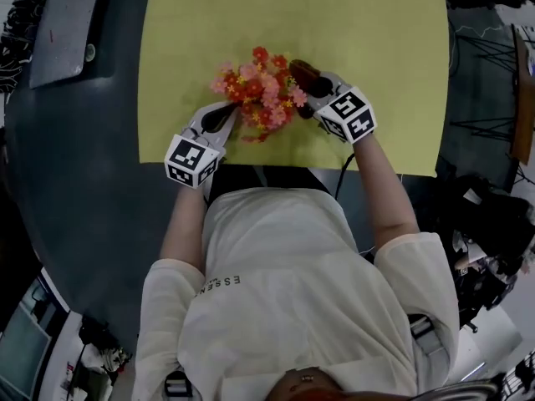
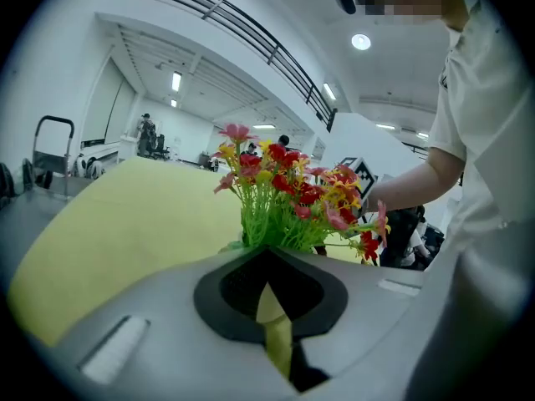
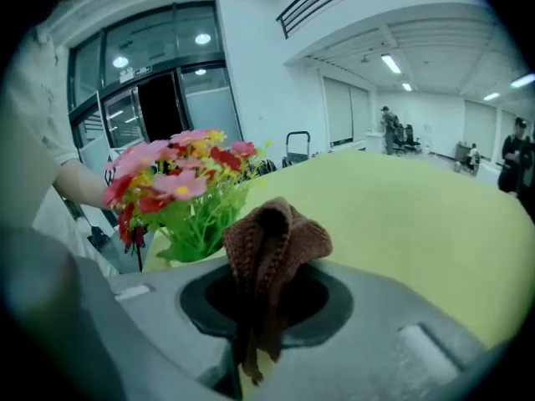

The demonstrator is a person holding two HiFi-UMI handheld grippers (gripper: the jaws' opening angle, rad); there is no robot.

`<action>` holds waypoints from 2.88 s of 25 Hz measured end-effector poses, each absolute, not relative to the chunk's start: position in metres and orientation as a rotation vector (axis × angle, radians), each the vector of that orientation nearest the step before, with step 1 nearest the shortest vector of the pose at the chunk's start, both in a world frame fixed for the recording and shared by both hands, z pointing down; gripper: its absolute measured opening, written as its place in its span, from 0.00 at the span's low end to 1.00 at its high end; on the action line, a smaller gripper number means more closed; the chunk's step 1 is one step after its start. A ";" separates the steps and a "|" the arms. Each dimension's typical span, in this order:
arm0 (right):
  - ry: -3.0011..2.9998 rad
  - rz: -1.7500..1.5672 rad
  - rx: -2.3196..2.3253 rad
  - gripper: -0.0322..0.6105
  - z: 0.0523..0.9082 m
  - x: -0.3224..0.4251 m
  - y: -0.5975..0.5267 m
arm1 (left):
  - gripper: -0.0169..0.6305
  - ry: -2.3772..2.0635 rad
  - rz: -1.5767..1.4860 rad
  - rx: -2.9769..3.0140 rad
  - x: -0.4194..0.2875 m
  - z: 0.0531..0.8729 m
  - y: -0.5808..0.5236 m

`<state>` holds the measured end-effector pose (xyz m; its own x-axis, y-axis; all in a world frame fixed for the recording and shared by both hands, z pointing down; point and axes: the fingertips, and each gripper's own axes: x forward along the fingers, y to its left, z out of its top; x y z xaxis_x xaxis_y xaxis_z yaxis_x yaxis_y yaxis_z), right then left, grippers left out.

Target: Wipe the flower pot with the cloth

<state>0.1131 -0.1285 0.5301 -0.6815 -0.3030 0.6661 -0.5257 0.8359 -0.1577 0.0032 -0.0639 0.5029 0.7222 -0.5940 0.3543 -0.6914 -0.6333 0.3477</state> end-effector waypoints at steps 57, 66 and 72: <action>-2.580 0.827 0.630 0.14 0.485 0.115 -0.163 | 0.05 -1.550 0.034 2.254 -0.066 0.470 -0.075; -2.567 0.796 1.269 0.14 0.442 0.144 -0.117 | 0.05 -1.281 0.053 2.549 -0.074 0.430 -0.094; -2.336 0.837 1.598 0.14 0.465 0.132 -0.050 | 0.05 -1.020 0.090 2.650 -0.097 0.422 -0.086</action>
